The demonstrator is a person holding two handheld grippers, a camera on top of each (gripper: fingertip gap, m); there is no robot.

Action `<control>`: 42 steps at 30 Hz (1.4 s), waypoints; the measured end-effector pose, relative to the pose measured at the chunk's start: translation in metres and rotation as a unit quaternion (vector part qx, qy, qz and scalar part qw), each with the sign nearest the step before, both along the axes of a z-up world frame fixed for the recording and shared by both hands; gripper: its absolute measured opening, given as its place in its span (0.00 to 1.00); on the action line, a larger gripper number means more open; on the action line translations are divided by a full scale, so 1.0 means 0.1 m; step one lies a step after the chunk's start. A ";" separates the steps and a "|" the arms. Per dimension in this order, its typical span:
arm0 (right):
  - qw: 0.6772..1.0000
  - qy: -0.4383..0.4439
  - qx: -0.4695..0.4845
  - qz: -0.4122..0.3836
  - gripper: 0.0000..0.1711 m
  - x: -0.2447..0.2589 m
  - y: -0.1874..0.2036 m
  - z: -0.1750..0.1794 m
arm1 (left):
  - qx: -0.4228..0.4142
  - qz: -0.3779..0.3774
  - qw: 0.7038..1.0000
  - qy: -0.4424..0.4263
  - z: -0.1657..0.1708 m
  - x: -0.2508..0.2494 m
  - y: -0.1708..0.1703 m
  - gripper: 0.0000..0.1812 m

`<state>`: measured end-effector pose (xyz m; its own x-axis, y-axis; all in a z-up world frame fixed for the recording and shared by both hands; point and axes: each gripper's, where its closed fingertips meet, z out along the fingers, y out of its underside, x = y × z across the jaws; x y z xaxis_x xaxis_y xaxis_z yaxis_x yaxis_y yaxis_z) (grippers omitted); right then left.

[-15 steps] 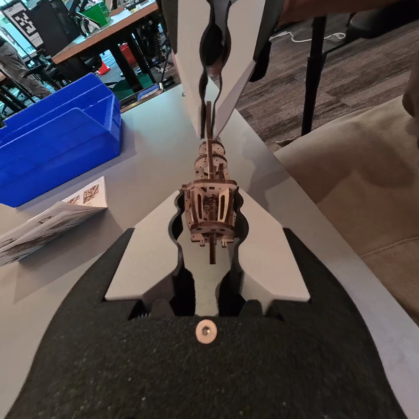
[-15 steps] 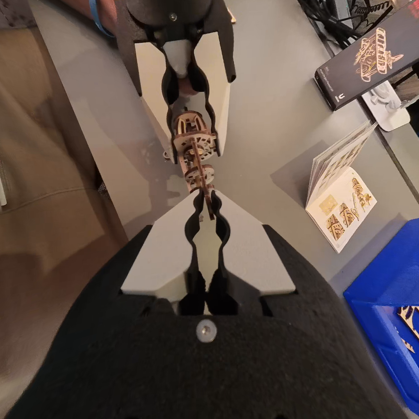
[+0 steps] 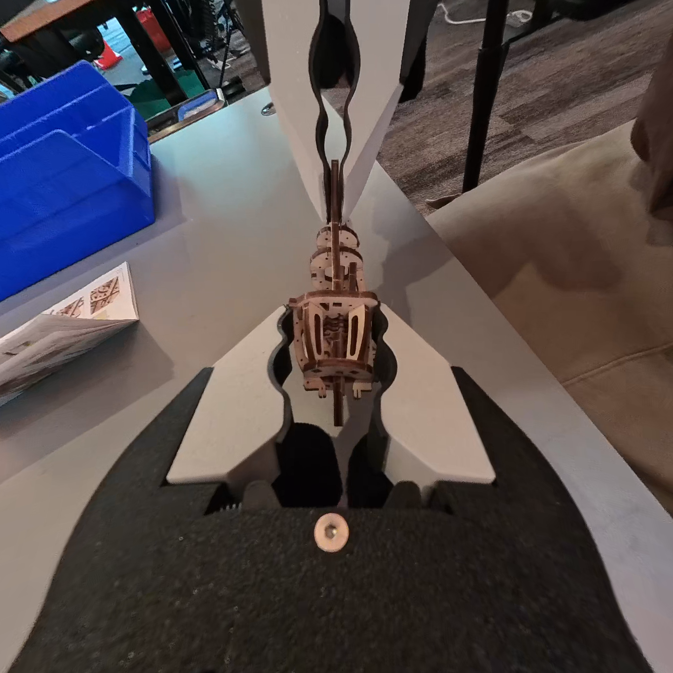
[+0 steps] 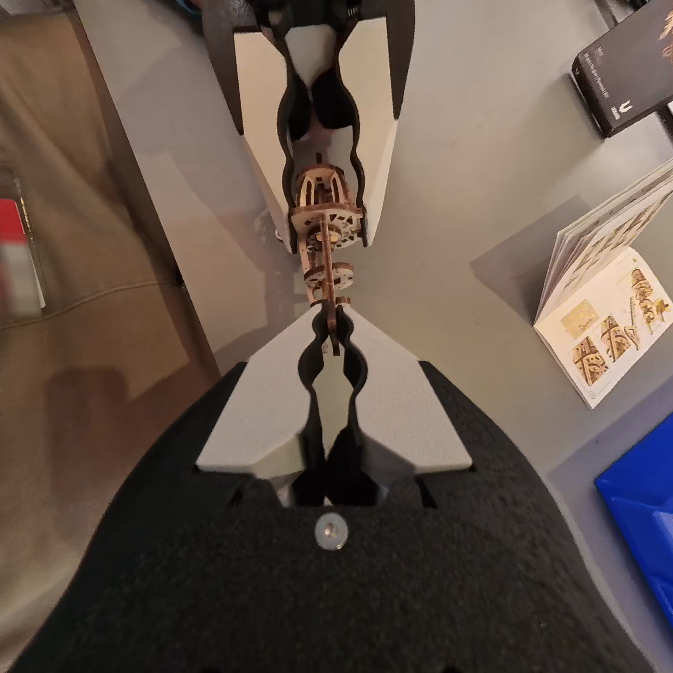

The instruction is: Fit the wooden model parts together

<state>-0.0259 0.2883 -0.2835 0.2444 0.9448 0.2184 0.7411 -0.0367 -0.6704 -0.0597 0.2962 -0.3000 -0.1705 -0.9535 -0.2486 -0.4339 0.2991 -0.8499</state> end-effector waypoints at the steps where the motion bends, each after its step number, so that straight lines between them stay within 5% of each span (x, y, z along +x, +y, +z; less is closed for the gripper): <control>1: 1.000 0.000 -0.001 0.001 0.01 0.00 0.00 -0.01 | -0.004 -0.003 1.000 0.005 -0.01 0.00 -0.01 0.21; 8: 0.999 0.018 -0.042 -0.003 0.01 0.02 0.00 -0.15 | -0.035 -0.011 0.997 0.062 -0.17 0.01 -0.01 0.21; 14: 0.984 0.099 -0.146 -0.031 0.02 0.07 0.05 -0.24 | -0.163 -0.028 0.981 0.105 -0.24 0.04 -0.01 0.22; 42: 0.985 0.060 -0.140 0.076 0.01 -0.10 0.01 -0.27 | -0.171 -0.056 0.976 0.124 -0.28 0.03 -0.11 0.22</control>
<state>-0.0357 0.2893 -0.3102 0.1037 0.9916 -0.0768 0.6686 -0.1267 -0.7328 -0.0570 0.2857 -0.3280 -0.2923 -0.9456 0.1428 -0.6203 0.0738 -0.7809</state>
